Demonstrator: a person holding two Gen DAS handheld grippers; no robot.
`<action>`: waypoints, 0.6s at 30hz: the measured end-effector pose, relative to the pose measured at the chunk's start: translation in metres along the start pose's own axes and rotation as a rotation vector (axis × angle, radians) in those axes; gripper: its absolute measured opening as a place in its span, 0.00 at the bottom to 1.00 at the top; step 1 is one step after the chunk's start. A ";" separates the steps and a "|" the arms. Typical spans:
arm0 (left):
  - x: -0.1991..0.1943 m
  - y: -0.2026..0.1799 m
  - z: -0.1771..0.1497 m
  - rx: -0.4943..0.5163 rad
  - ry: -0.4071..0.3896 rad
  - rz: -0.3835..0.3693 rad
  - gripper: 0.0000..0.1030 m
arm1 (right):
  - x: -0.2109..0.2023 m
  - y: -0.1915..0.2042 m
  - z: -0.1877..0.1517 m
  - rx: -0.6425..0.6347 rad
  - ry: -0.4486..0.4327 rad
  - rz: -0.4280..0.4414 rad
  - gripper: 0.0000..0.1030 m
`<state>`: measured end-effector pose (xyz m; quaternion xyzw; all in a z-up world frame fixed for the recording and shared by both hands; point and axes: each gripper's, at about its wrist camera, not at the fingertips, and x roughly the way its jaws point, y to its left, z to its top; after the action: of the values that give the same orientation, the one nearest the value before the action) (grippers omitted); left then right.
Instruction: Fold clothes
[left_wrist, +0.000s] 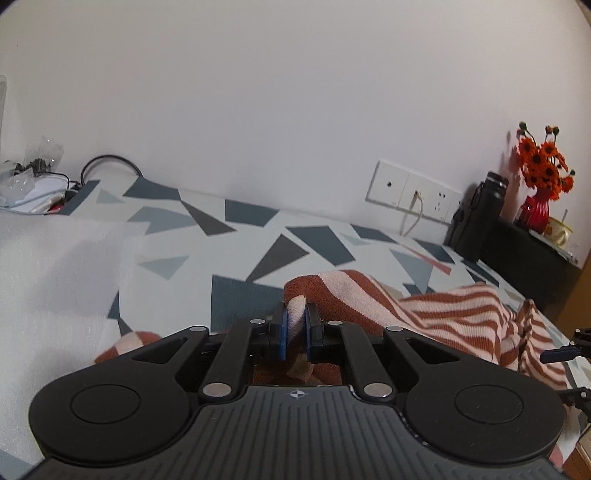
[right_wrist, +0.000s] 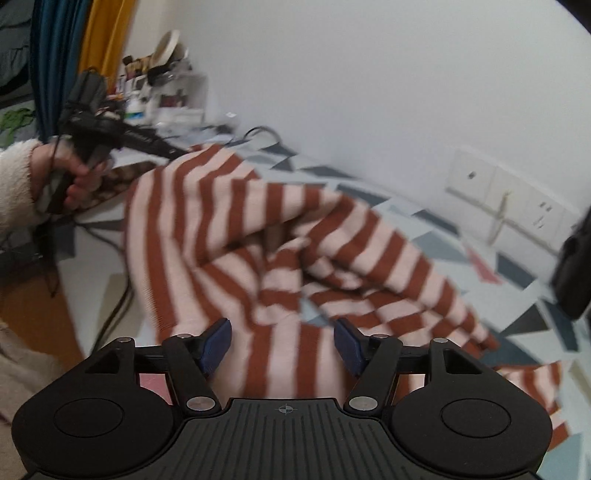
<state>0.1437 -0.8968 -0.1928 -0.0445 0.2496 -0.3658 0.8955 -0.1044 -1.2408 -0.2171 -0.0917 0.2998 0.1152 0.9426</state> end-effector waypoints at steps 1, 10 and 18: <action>0.000 -0.001 -0.001 0.004 0.005 0.000 0.10 | 0.003 0.000 -0.001 0.013 0.006 0.005 0.57; -0.002 -0.007 -0.007 0.010 0.020 -0.011 0.10 | 0.041 -0.042 0.018 0.200 -0.001 -0.123 0.53; 0.002 -0.014 -0.012 0.029 0.054 -0.018 0.13 | 0.077 -0.071 0.018 0.231 0.056 -0.159 0.42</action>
<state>0.1303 -0.9068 -0.2009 -0.0239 0.2680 -0.3782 0.8858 -0.0142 -1.2919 -0.2397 -0.0091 0.3292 0.0022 0.9442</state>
